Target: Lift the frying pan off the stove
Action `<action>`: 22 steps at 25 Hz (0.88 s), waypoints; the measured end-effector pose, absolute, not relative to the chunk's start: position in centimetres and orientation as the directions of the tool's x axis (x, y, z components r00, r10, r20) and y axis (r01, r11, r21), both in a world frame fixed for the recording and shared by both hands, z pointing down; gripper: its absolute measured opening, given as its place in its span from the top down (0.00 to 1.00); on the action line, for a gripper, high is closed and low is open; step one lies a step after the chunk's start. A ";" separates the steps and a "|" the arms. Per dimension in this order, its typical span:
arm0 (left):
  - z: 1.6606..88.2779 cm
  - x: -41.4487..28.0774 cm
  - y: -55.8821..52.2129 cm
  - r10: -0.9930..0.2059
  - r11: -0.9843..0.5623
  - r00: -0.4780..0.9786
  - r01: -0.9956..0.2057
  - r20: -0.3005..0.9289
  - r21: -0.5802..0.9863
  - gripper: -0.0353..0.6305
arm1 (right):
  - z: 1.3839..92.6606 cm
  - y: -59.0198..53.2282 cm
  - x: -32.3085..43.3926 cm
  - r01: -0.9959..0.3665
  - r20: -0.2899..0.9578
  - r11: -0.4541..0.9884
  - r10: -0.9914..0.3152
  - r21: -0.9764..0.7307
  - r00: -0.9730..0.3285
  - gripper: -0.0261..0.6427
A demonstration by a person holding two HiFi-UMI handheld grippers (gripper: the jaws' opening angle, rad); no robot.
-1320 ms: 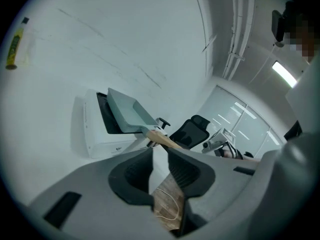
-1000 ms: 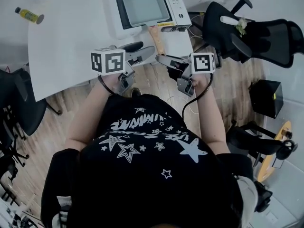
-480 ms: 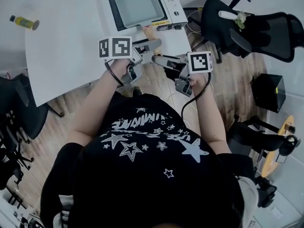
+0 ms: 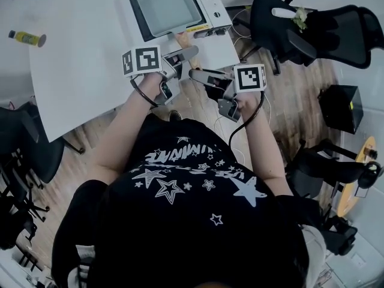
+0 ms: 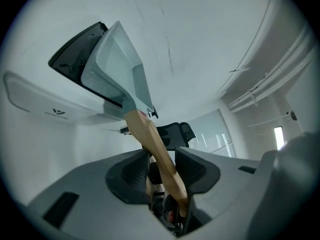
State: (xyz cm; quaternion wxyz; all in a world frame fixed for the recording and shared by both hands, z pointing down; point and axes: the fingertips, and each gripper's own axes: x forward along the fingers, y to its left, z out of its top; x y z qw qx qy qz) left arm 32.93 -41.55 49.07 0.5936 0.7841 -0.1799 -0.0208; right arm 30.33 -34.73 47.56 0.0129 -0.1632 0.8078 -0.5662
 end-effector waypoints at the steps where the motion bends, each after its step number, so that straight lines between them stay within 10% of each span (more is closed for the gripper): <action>1: 49.0 32.8 -41.5 -0.312 -0.228 0.935 -0.248 0.170 0.942 0.70 | 47.5 -34.7 30.2 -0.247 0.161 0.305 -0.281 -0.920 -0.946 0.82; 22: 46.6 31.1 -40.6 -0.252 -0.315 0.964 -0.162 0.083 0.935 0.71 | 45.8 -34.1 28.0 -0.278 0.151 0.305 -0.380 -0.911 -0.912 0.82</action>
